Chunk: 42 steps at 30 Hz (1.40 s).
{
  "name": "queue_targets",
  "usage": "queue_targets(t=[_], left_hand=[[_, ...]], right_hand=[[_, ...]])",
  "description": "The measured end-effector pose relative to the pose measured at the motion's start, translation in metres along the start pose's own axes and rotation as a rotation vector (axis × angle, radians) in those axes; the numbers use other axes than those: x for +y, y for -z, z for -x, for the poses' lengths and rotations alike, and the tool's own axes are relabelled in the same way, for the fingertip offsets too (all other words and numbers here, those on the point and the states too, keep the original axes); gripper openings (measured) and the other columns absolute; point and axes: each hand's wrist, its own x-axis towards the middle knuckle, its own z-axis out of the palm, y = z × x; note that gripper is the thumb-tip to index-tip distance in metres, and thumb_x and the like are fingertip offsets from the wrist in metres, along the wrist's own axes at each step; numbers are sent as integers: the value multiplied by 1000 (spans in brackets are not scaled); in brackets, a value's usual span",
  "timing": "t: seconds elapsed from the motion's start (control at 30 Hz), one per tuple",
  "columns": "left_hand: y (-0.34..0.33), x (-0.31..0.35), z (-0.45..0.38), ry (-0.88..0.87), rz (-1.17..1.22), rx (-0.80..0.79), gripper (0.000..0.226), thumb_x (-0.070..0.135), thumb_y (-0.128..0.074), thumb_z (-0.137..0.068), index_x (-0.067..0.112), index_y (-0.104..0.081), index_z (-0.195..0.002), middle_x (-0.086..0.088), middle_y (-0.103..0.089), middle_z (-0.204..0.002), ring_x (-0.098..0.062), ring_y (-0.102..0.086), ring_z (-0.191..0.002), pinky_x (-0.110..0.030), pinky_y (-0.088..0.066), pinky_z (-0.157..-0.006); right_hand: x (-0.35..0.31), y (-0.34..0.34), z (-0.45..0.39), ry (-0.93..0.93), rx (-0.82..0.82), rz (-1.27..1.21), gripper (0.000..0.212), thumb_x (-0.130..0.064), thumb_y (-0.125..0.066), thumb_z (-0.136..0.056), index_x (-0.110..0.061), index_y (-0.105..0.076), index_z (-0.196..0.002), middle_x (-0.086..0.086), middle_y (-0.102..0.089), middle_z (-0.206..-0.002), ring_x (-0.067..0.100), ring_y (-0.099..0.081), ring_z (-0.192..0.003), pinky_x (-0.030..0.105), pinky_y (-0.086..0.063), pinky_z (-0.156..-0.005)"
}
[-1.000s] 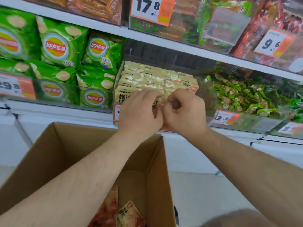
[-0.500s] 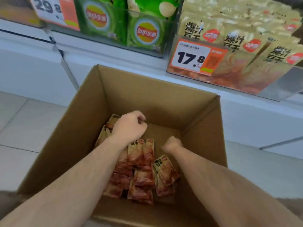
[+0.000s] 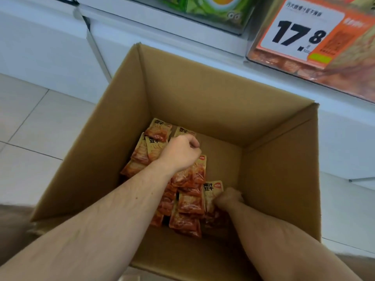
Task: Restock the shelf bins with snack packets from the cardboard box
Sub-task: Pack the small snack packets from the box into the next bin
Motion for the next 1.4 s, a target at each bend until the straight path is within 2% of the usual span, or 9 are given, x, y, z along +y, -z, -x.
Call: queue_targets(t=[0.1,0.4,0.53,0.67,0.87,0.97,1.07,1.27,1.4], left_hand=[[-3,-5,8,19,-3,-26,9,24,-61,-90,27,-65,-98,6,-65,-93,-16,-62,-85,-26,-51,-74],[-6,-5,7,59,53,-43,8,24,-59,-90,29,-63,-93,7,-64,-93,-15,-58,-75,-25,-46,-68],[-9,3,8,79,157,-67,17,20,-59,-91,22,-64,-108,0,-65,-110,-16,-59,-96,-25,-46,-83],[-4,8,14,274,462,-93,61,33,-69,-89,10,-45,-140,-6,-59,-130,-22,-58,-110,-29,-43,-86],[-1,0,15,273,616,5,21,11,-75,-84,13,-69,-104,-5,-73,-104,-19,-68,-93,-35,-54,-86],[2,-3,14,255,581,-5,24,9,-72,-87,13,-69,-110,-3,-71,-107,-16,-65,-91,-28,-48,-79],[1,-8,11,283,569,-12,22,10,-71,-89,14,-68,-110,-1,-70,-105,-6,-61,-80,-20,-42,-62],[-8,-11,3,323,550,-44,26,13,-72,-88,16,-67,-113,3,-69,-104,-9,-61,-88,-24,-43,-73],[-11,-10,-1,327,576,-45,23,13,-73,-87,18,-66,-109,4,-69,-102,-5,-60,-85,-21,-42,-67]], right_hand=[[0,-14,-1,12,-74,-96,60,-56,-78,-73,-18,-64,-118,5,-66,-121,19,-65,-108,23,-51,-78],[6,16,8,-7,147,-75,21,-22,-61,-93,-10,-68,-108,9,-68,-114,27,-66,-104,29,-52,-74],[0,71,21,-76,219,-558,20,-21,-65,-90,-5,-68,-100,6,-69,-87,25,-71,-79,31,-58,-65],[-29,101,58,124,-186,-1118,11,-11,-55,-94,-12,-66,-96,-1,-60,-59,7,-47,-36,21,-33,-38],[-44,89,71,403,-699,-1121,21,-5,-46,-85,-13,-61,-97,1,-54,-68,9,-40,-50,24,-29,-51],[-33,59,34,136,-453,-1076,18,-9,-46,-88,-10,-63,-90,4,-58,-71,14,-49,-56,26,-37,-53],[-18,17,-6,0,-124,-628,16,-18,-55,-95,-5,-64,-96,9,-60,-81,25,-62,-70,28,-42,-58],[-5,-34,-39,-109,-38,-163,78,-38,-82,-70,-8,-50,-135,13,-54,-136,30,-59,-119,40,-55,-90],[-10,-37,-38,-125,12,-246,59,-26,-82,-71,-9,-61,-124,14,-63,-123,29,-65,-108,35,-56,-82]])
